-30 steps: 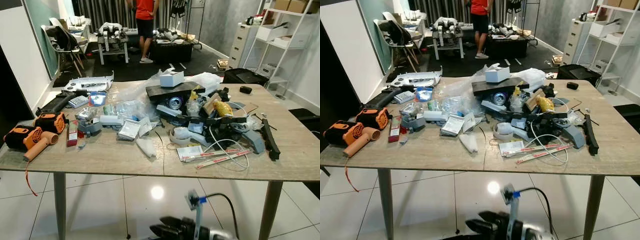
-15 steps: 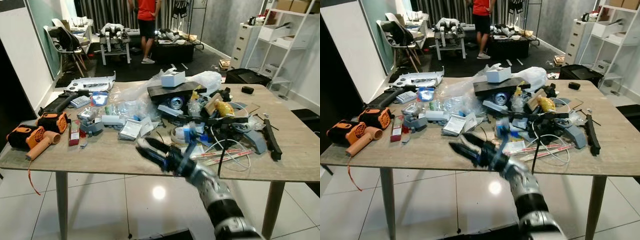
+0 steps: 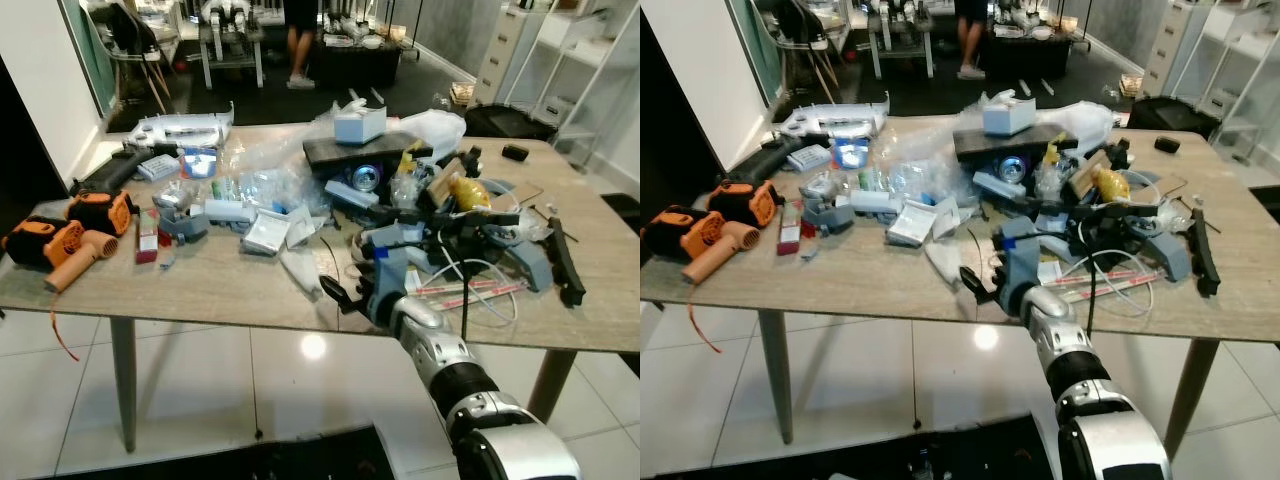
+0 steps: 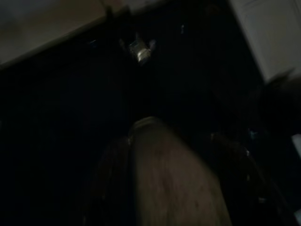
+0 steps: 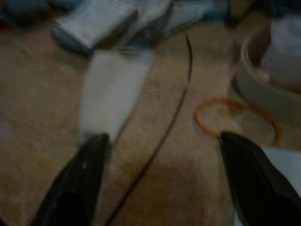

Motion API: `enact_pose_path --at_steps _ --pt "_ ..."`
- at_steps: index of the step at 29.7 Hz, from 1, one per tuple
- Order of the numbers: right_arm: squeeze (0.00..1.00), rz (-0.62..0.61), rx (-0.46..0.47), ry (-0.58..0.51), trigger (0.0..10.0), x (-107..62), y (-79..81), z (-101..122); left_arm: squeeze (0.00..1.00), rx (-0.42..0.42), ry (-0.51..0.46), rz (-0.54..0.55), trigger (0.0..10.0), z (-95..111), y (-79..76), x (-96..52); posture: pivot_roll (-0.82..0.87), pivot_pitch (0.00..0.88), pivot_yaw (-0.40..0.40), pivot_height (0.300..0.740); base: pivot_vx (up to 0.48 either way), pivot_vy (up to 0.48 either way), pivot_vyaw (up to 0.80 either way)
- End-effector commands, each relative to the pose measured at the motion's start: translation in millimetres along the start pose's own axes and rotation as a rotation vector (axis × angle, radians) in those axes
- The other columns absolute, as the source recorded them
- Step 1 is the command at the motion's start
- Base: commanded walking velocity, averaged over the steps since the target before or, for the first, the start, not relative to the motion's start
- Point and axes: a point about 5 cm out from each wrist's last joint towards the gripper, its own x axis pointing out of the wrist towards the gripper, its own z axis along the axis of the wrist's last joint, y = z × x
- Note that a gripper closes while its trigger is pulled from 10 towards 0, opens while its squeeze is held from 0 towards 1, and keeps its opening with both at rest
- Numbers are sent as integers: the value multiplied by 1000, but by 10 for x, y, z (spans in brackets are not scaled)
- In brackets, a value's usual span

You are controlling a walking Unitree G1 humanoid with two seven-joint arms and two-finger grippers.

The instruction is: Picking trash to rubbish bin

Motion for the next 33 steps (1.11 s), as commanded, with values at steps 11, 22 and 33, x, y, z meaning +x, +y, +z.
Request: enact_pose_path --at_steps 11,22,33 --pt "0 4 98 -127 10000 159 152 299 0 -77 237 -68 10000 -767 -281 -258 20 391 -22 740 0 0 0" --pt "0 48 -140 -71 10000 340 454 554 0 -84 227 -85 10000 -785 -384 -252 28 400 -43 740 0 0 0" --pt "0 78 -165 30 10000 408 640 504 0 -97 236 -82 10000 -824 -415 -268 35 393 -56 740 0 0 0"
